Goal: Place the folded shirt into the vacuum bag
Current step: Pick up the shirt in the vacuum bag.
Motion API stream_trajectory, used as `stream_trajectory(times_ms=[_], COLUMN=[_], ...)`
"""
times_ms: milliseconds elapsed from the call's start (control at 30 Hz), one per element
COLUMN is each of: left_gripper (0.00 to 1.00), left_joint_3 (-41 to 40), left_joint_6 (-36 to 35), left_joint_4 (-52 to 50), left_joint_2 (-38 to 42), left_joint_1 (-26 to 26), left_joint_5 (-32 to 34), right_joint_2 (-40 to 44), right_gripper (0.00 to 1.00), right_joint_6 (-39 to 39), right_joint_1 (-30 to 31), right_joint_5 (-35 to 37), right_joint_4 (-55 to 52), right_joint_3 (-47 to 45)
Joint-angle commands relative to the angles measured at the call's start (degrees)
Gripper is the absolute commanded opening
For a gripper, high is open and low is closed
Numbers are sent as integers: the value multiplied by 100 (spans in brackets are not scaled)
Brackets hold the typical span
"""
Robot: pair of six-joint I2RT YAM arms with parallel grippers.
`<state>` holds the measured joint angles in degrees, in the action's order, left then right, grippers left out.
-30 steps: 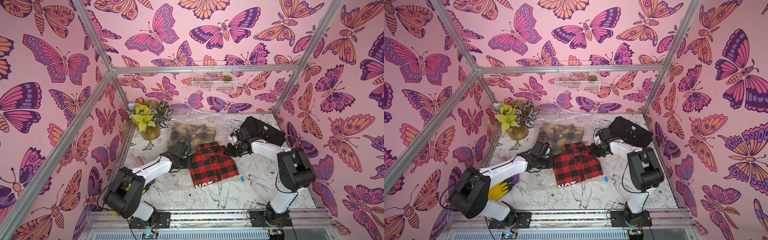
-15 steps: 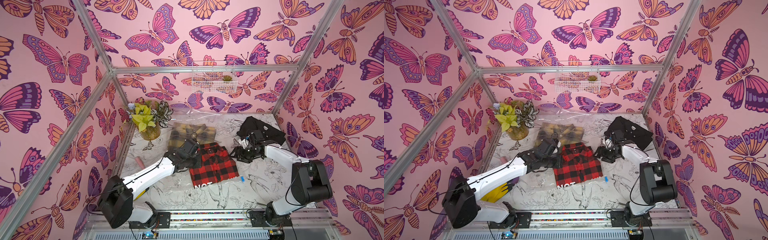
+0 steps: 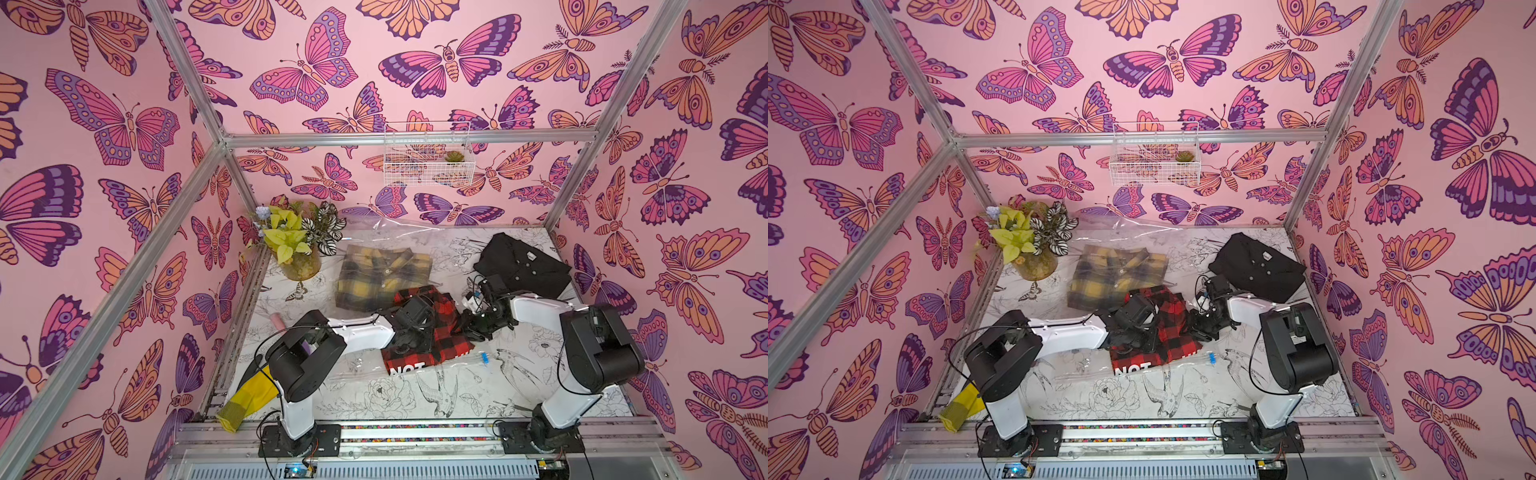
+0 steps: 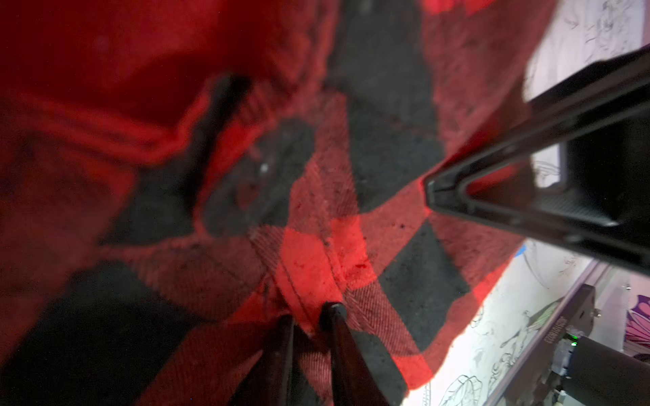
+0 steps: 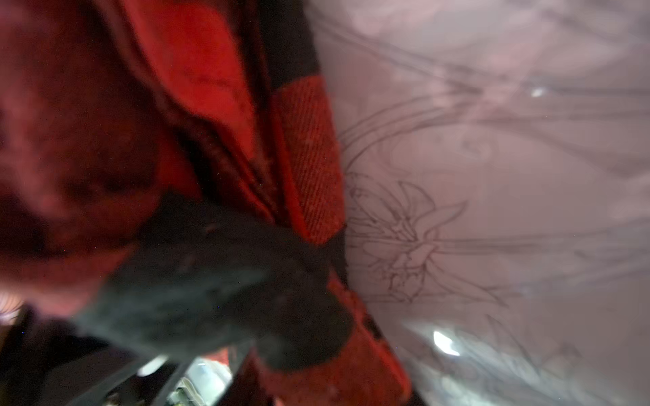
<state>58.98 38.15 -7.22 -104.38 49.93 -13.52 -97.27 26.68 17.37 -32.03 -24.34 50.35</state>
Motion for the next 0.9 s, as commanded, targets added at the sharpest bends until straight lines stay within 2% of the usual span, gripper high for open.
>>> stream_trajectory(times_ms=[0, 100, 133, 200, 367, 433, 567, 667, 733, 867], left_gripper=[23, 23, 23, 23, 21, 20, 19, 19, 19, 20], left_joint_3=[-198, -518, -659, -882, -1016, -1097, -1184, -1234, -1345, -1652], left_joint_6=[28, 96, 112, 119, 99, 143, 227, 206, 227, 192], left_joint_4=[285, 290, 300, 405, 790, 1215, 1698, 1762, 1715, 1146], left_joint_2=[122, 670, 869, 1064, 518, 295, 119, 293, 570, 1566], left_joint_1=[-16, -164, -208, -280, -326, -326, -352, -393, -484, -680], left_joint_5=[-115, -143, -66, 74, 130, 113, 30, 39, -12, -11], right_joint_2=[264, 556, 630, 676, 607, 583, 675, 682, 589, 424], right_gripper=[18, 8, 6, 3, 0, 0, 0, 0, 0, 0], right_joint_6=[-98, -408, -513, -643, -631, -538, -25, 405, 453, 119], right_joint_1=[302, 624, 791, 1117, 1887, 2158, 2584, 2691, 2687, 2402], right_joint_5=[902, 2369, 2999, 3771, 4744, 4746, 3406, 2560, 2635, 3444], right_joint_4=[-473, -1371, -1642, -1991, -2344, -2387, -1791, -1182, -1128, -1423], right_joint_3=[376, 796, 936, 1173, 1695, 1872, 1815, 1512, 1372, 1183])
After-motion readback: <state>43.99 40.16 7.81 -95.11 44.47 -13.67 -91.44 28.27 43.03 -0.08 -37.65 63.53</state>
